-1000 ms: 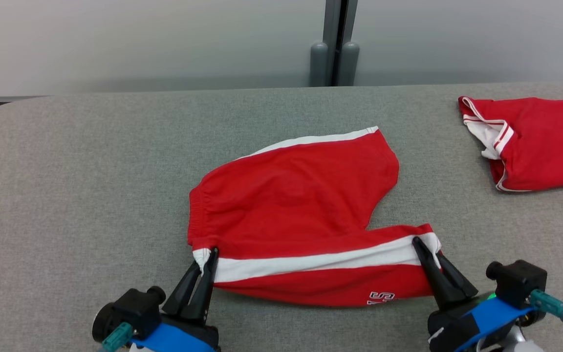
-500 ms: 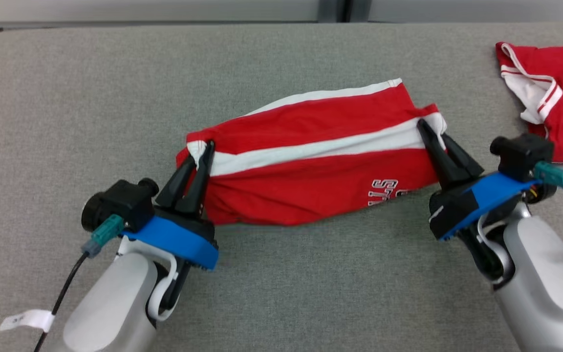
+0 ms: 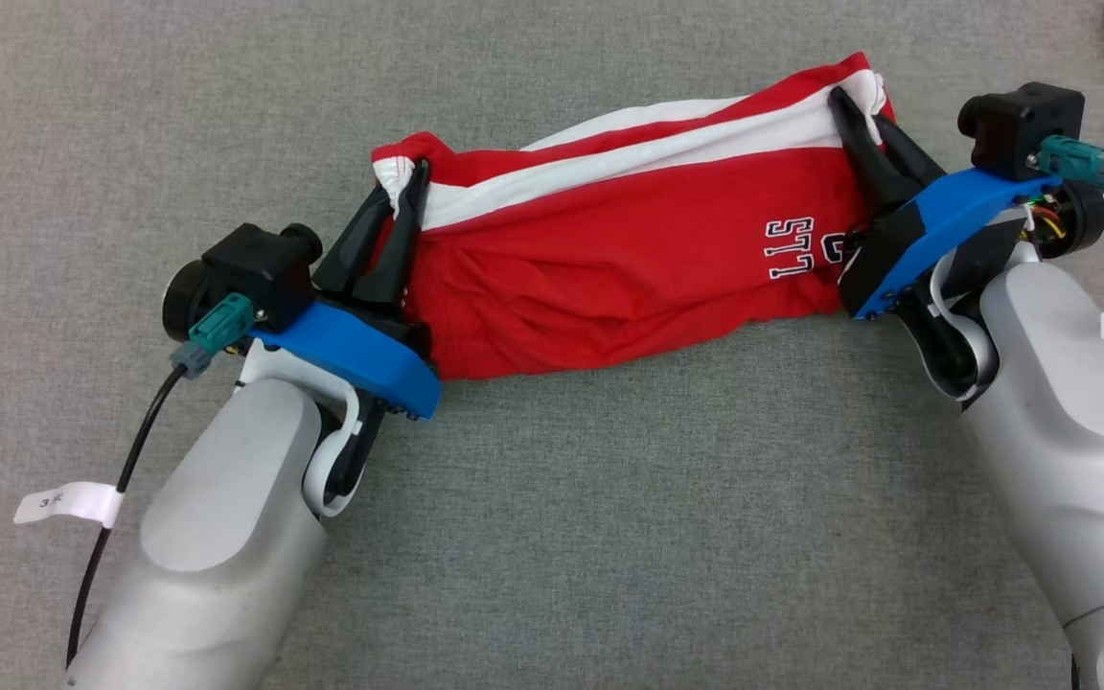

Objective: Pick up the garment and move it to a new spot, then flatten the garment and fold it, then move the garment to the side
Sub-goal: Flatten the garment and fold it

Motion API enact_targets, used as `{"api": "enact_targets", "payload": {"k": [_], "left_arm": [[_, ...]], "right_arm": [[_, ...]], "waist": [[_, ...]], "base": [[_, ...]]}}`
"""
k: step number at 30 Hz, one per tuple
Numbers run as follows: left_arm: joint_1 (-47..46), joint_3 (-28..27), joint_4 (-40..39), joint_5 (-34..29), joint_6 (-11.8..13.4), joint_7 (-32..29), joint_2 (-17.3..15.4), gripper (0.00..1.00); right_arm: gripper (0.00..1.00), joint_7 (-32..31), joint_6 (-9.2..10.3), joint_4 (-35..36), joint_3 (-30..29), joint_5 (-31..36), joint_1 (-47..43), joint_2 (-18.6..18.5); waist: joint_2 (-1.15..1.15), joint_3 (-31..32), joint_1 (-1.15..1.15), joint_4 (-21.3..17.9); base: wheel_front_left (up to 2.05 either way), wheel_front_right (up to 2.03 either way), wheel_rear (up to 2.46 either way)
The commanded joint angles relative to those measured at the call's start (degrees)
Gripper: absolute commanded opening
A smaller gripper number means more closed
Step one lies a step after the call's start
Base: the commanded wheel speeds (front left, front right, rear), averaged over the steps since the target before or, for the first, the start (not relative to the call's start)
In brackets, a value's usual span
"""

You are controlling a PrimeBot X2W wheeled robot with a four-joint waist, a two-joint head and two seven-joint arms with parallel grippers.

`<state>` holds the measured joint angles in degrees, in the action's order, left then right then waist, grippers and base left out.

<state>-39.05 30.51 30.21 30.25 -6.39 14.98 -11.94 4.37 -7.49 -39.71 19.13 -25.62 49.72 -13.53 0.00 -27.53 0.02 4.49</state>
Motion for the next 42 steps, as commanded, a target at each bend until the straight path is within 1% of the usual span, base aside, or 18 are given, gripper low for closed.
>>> {"api": "enact_targets", "payload": {"k": [1, 2, 3, 4, 5, 9, 15, 19, 22, 25, 28, 32, 37, 42], "left_arm": [[-1.3, -0.3, 0.6, -0.5, -0.3, 0.2, 0.6, 0.00], [-1.5, -0.5, 1.0, -0.7, -0.4, 0.2, 0.7, 0.00], [-1.6, -0.7, 1.2, -0.8, -0.5, 0.2, 0.9, 0.00], [-1.6, -1.1, 1.3, -1.1, -0.5, 0.2, 1.1, 0.45], [-1.3, -1.4, 1.4, -1.4, -0.6, 0.2, 1.3, 1.00], [1.4, -2.3, 1.1, -3.0, -0.7, 0.3, 1.6, 1.00], [8.0, -4.8, -2.9, -5.6, 0.6, 0.3, 0.6, 1.00], [12.8, -7.3, -7.1, -6.8, 2.1, 0.3, -0.5, 1.00], [16.2, -9.8, -11.2, -8.1, 3.8, 0.3, -1.4, 1.00], [19.6, -13.1, -15.7, -9.2, 5.5, 0.3, -1.5, 1.00], [22.4, -16.6, -19.9, -10.5, 7.0, 0.3, -0.9, 1.00], [25.7, -20.8, -24.0, -12.7, 8.0, 0.3, 0.3, 1.00], [28.8, -25.4, -26.9, -15.0, 8.1, 0.3, 2.1, 1.00], [31.0, -28.3, -28.0, -16.9, 6.9, 0.3, 3.9, 1.00]], "right_arm": [[0.00, 0.6, -0.01, -2.0, 0.5, -0.2, 1.9, 0.2], [0.49, 1.1, -0.01, -3.0, 0.8, -0.3, 2.5, 0.3], [1.00, 1.5, -0.01, -4.0, 1.2, -0.6, 3.0, 0.5], [1.00, 2.0, -0.01, -4.8, 1.6, -0.9, 3.2, 0.6], [1.00, 2.5, -0.01, -5.6, 2.1, -1.1, 3.2, 0.5], [1.00, 4.1, -0.01, -7.6, 4.1, -2.1, 2.0, -0.7], [1.00, 5.6, -0.01, -8.2, 6.8, -3.7, -0.9, -2.9], [1.00, 5.8, -0.01, -8.6, 7.7, -4.5, -2.7, -4.3], [1.00, 5.6, -0.01, -8.9, 7.8, -5.1, -3.7, -5.1], [1.00, 4.8, -0.01, -10.0, 7.5, -5.4, -4.3, -5.6], [1.00, 4.6, -0.01, -11.2, 7.0, -5.5, -4.4, -6.0], [1.00, 4.0, -0.01, -13.4, 6.5, -5.2, -4.1, -6.1], [1.00, 2.8, -0.01, -16.8, 5.7, -4.9, -3.6, -5.4], [1.00, 1.5, -0.01, -19.1, 6.3, -5.3, -4.1, -3.9]], "waist": [[0.00, -0.5, -0.02, 0.4], [0.00, -0.5, -0.02, 0.4], [0.00, -0.5, -0.02, 0.5], [0.00, -0.3, -0.02, 0.5], [0.00, 0.0, -0.02, 0.4], [0.00, 1.9, -0.02, 0.1], [0.00, 5.1, -0.02, -0.7], [0.00, 7.1, -0.02, -0.6], [0.00, 8.1, -0.02, -0.3], [0.00, 8.8, -0.02, 0.4], [0.00, 9.1, -0.02, 1.5], [0.00, 9.3, -0.02, 2.8], [0.00, 9.3, -0.02, 4.2], [0.00, 9.5, -0.02, 4.9]], "base": [[0.00, 0.00, 0.00], [0.00, 0.00, 0.00], [0.00, 0.00, 0.00], [0.00, 0.00, 0.00], [0.00, 0.00, 0.00], [0.00, 0.00, 0.00], [0.00, 0.00, 0.00], [0.00, 0.00, 0.00], [0.00, 0.00, 0.00], [0.00, 0.00, 0.00], [0.00, 0.00, 0.00], [0.00, 0.00, 0.00], [0.00, 0.00, 0.00], [0.00, 0.00, 0.00]]}}
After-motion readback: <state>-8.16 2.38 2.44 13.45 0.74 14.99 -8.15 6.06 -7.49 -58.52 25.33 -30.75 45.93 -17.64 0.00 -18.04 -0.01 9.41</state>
